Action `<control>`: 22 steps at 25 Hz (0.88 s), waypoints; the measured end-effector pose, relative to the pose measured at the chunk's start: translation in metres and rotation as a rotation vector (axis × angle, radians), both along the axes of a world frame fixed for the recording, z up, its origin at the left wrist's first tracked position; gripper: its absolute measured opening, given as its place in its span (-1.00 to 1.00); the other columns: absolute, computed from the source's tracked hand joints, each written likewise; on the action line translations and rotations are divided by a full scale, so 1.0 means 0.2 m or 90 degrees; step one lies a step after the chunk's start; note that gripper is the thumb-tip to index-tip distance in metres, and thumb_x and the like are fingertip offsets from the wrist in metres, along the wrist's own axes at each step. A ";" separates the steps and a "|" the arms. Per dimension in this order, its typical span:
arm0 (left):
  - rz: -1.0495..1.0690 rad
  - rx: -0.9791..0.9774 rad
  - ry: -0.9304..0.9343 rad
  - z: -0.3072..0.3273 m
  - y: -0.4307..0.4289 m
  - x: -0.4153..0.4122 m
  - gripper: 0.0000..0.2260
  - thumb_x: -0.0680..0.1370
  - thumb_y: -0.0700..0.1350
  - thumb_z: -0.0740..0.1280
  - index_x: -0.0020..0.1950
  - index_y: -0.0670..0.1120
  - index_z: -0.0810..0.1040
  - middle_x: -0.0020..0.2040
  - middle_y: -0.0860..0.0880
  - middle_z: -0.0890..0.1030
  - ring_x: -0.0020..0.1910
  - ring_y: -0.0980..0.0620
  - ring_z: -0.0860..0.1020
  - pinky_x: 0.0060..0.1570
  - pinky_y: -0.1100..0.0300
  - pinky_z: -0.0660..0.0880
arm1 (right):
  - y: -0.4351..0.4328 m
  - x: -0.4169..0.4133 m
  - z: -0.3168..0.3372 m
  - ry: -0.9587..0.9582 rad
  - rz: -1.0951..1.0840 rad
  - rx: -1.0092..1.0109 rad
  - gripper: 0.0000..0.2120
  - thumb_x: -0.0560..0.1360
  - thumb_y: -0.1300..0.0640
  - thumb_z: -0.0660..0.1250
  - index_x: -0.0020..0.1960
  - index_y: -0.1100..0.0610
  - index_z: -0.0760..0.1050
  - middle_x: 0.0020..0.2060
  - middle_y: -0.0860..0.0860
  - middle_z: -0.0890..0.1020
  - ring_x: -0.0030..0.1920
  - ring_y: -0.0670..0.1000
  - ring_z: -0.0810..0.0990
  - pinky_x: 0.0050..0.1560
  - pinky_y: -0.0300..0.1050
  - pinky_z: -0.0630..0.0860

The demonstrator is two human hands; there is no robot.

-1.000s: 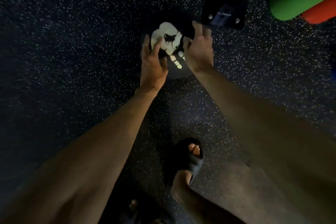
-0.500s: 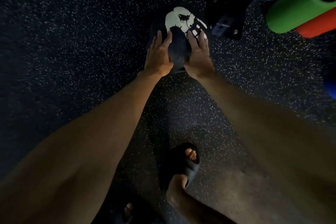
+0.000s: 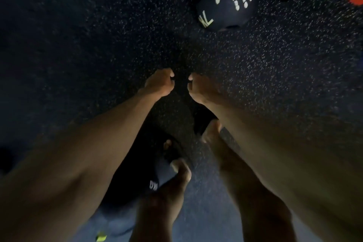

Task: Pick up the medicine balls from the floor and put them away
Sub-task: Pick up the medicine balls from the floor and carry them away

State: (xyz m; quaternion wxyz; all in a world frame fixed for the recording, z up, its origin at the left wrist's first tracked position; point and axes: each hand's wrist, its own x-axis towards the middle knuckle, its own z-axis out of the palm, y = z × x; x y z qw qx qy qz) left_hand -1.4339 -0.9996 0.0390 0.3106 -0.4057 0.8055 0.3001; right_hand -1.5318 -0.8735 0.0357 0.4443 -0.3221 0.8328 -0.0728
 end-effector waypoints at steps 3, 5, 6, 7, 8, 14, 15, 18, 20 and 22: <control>-0.027 0.024 -0.026 0.19 0.19 0.41 -0.69 0.66 -0.05 0.24 0.41 -0.02 0.44 0.27 -0.09 0.58 0.16 -0.06 0.60 0.17 -0.02 0.55 | 0.18 0.40 0.19 -0.030 0.040 0.030 -0.66 0.67 0.03 0.10 0.40 0.10 0.37 0.23 0.18 0.56 0.21 0.22 0.55 0.09 0.06 0.48; -0.024 0.047 -0.056 0.27 0.31 0.66 -0.69 0.66 -0.04 0.23 0.41 -0.02 0.45 0.32 -0.11 0.55 0.23 -0.12 0.57 0.23 -0.04 0.52 | 0.29 0.64 0.28 -0.036 0.062 0.049 -0.65 0.67 0.03 0.10 0.41 0.11 0.36 0.24 0.20 0.55 0.22 0.23 0.55 0.11 0.07 0.48; -0.020 0.059 -0.072 0.31 0.37 0.79 -0.69 0.66 -0.04 0.22 0.40 -0.02 0.45 0.32 -0.13 0.55 0.24 -0.14 0.56 0.24 -0.04 0.52 | 0.34 0.76 0.31 -0.043 0.078 0.052 -0.65 0.67 0.04 0.10 0.40 0.12 0.37 0.24 0.21 0.54 0.23 0.24 0.54 0.14 0.08 0.48; -0.012 0.067 -0.085 0.33 0.44 0.91 -0.69 0.66 -0.03 0.22 0.40 -0.02 0.45 0.31 -0.13 0.56 0.23 -0.14 0.57 0.24 -0.05 0.52 | 0.40 0.87 0.34 -0.048 0.094 0.049 -0.66 0.67 0.04 0.10 0.38 0.13 0.38 0.24 0.22 0.54 0.23 0.25 0.54 0.15 0.09 0.48; 0.001 0.074 -0.094 0.35 0.51 1.04 -0.69 0.65 -0.02 0.22 0.40 -0.01 0.45 0.29 -0.13 0.57 0.20 -0.14 0.59 0.22 -0.06 0.53 | 0.45 0.97 0.36 -0.052 0.105 0.041 -0.67 0.66 0.04 0.11 0.36 0.14 0.39 0.23 0.22 0.55 0.22 0.26 0.54 0.15 0.09 0.50; 0.050 0.076 -0.106 0.40 0.89 1.69 -0.68 0.64 0.00 0.24 0.39 -0.02 0.46 0.26 -0.14 0.60 0.18 -0.14 0.59 0.20 -0.03 0.53 | 0.79 1.49 0.40 -0.016 0.126 0.010 -0.71 0.64 0.06 0.14 0.27 0.14 0.47 0.15 0.20 0.62 0.16 0.24 0.60 0.15 0.09 0.54; 0.055 0.067 -0.099 0.41 0.94 1.77 -0.67 0.64 -0.01 0.25 0.39 -0.03 0.47 0.27 -0.15 0.59 0.19 -0.15 0.59 0.20 -0.01 0.53 | 0.85 1.57 0.39 -0.008 0.128 0.005 -0.72 0.63 0.06 0.15 0.25 0.13 0.48 0.15 0.20 0.62 0.18 0.24 0.59 0.18 0.10 0.53; 0.075 0.066 -0.075 0.45 1.12 1.98 -0.67 0.64 -0.02 0.24 0.40 -0.05 0.47 0.25 -0.15 0.60 0.16 -0.14 0.60 0.12 0.03 0.54 | 1.03 1.81 0.38 -0.012 0.106 0.011 -0.72 0.61 0.05 0.16 0.26 0.11 0.48 0.18 0.20 0.61 0.23 0.25 0.56 0.25 0.13 0.48; 0.086 0.075 -0.059 0.49 1.20 2.08 -0.67 0.65 -0.01 0.24 0.40 -0.04 0.46 0.24 -0.14 0.60 0.14 -0.12 0.60 0.04 0.07 0.52 | 1.10 1.94 0.38 -0.027 0.105 0.017 -0.71 0.64 0.06 0.17 0.29 0.16 0.45 0.21 0.22 0.58 0.25 0.26 0.54 0.24 0.09 0.48; 0.084 0.078 -0.058 0.51 1.29 2.21 -0.67 0.64 -0.01 0.23 0.40 -0.04 0.47 0.24 -0.14 0.60 0.11 -0.12 0.61 0.00 0.09 0.50 | 1.17 2.10 0.37 -0.037 0.108 0.004 -0.73 0.63 0.09 0.18 0.26 0.18 0.46 0.20 0.24 0.58 0.23 0.27 0.54 0.19 0.06 0.49</control>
